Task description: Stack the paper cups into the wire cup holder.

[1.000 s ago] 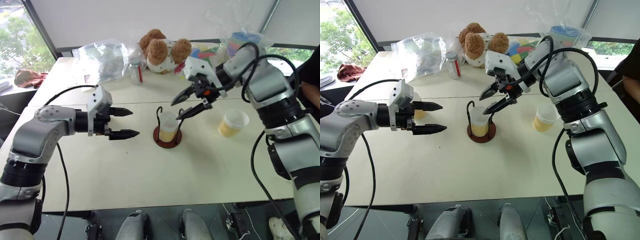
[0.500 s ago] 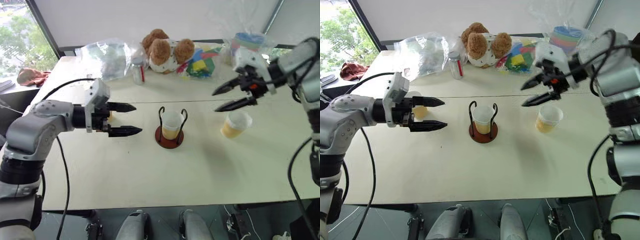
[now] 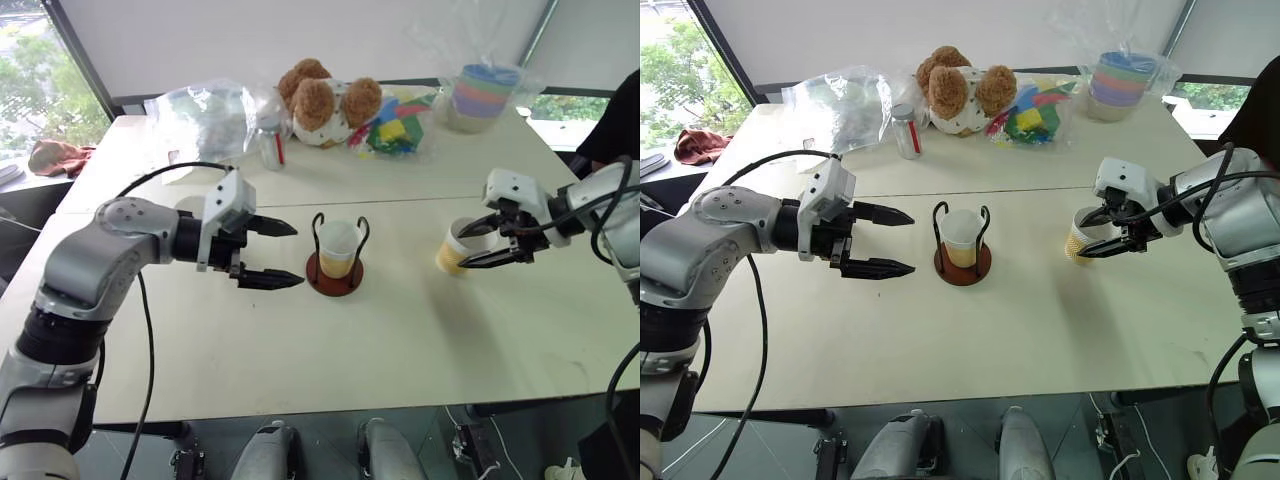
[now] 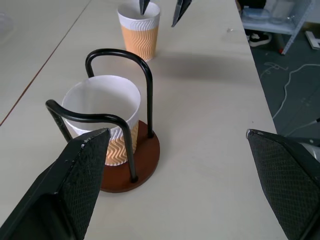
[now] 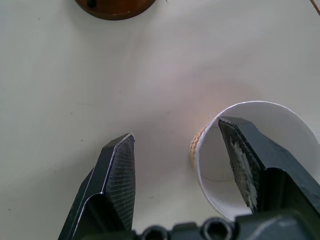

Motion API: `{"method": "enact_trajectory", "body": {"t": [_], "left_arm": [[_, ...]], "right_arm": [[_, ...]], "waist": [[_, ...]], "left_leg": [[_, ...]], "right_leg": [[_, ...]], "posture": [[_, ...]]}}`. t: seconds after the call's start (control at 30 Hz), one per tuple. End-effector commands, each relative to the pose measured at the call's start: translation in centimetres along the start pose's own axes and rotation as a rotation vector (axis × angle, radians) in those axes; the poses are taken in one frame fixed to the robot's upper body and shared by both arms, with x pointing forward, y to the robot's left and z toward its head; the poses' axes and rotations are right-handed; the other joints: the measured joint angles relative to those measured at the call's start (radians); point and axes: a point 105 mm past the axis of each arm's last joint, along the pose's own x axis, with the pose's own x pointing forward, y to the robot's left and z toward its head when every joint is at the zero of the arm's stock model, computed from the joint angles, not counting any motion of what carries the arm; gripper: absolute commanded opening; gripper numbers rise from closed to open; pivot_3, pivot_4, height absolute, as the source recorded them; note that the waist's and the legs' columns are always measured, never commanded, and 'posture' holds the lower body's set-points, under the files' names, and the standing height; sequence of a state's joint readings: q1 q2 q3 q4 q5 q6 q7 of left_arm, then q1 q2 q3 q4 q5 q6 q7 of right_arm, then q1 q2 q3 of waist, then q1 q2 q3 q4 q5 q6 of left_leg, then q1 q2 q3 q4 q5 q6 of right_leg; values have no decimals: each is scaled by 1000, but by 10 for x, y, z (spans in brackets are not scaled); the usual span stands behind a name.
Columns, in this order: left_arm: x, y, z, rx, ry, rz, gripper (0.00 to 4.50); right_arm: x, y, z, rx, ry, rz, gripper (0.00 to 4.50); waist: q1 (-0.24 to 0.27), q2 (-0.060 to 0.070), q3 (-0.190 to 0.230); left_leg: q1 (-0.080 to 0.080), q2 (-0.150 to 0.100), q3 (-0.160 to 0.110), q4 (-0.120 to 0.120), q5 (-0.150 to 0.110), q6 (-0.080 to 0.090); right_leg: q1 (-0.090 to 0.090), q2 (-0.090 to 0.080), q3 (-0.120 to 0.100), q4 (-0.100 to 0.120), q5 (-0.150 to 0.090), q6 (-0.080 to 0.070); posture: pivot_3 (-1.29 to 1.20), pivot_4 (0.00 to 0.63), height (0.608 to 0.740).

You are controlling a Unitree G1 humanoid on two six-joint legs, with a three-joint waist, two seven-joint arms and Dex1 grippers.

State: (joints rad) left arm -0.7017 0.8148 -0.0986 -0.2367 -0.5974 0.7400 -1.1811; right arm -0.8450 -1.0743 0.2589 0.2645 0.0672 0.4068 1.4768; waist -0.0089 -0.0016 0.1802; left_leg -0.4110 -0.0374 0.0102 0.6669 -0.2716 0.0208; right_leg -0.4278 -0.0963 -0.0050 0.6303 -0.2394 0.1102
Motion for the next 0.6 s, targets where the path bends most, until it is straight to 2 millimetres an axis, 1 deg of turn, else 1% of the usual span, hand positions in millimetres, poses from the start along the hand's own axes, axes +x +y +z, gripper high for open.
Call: {"method": "enact_trajectory", "body": {"t": [0.03,0.2,0.3,0.33,0.37,0.4,0.5,0.6], "left_arm": [[-9,2,10,37,-19,29,4500],[-10,5,5,32,-17,43,4500],[-9,7,-1,32,-9,54,4500],[-9,8,-3,32,-3,56,4500],[-9,7,-6,30,2,54,4500],[-9,7,-8,28,4,53,4500],[-11,8,-8,25,0,57,4500],[-13,10,-9,24,0,66,4500]], "right_arm": [[-15,-8,6,-18,-18,-57,2870],[-10,-6,-10,-7,39,-50,2870],[-6,-11,-15,8,47,-82,2870],[-5,-12,-15,12,45,-87,2338],[-4,-13,-16,8,47,-88,2009],[-3,-13,-17,0,50,-90,1580],[-2,-13,-21,-15,60,-83,64],[-1,-13,-19,-18,54,-78,64]], "waist": [[0,0,0],[-2,0,0],[-3,0,0],[-3,0,0],[-3,0,0],[-3,0,0],[-2,0,0],[-3,0,0]], "left_leg": [[0,0,0,0,0,0],[0,0,0,0,0,0],[0,0,0,0,0,0],[0,0,0,0,0,0],[0,0,0,0,0,0],[0,0,0,0,0,0],[0,0,0,0,0,0],[0,0,0,0,0,0]], "right_leg": [[0,0,0,0,0,0],[0,0,0,0,0,0],[0,0,0,0,0,0],[0,0,0,0,0,0],[0,0,0,0,0,0],[0,0,0,0,0,0],[0,0,0,0,0,0],[0,0,0,0,0,0]], "posture": [[0,150,740],[0,150,740],[0,150,740],[0,150,740],[0,150,740],[0,150,740],[0,150,740],[0,150,740]]}}
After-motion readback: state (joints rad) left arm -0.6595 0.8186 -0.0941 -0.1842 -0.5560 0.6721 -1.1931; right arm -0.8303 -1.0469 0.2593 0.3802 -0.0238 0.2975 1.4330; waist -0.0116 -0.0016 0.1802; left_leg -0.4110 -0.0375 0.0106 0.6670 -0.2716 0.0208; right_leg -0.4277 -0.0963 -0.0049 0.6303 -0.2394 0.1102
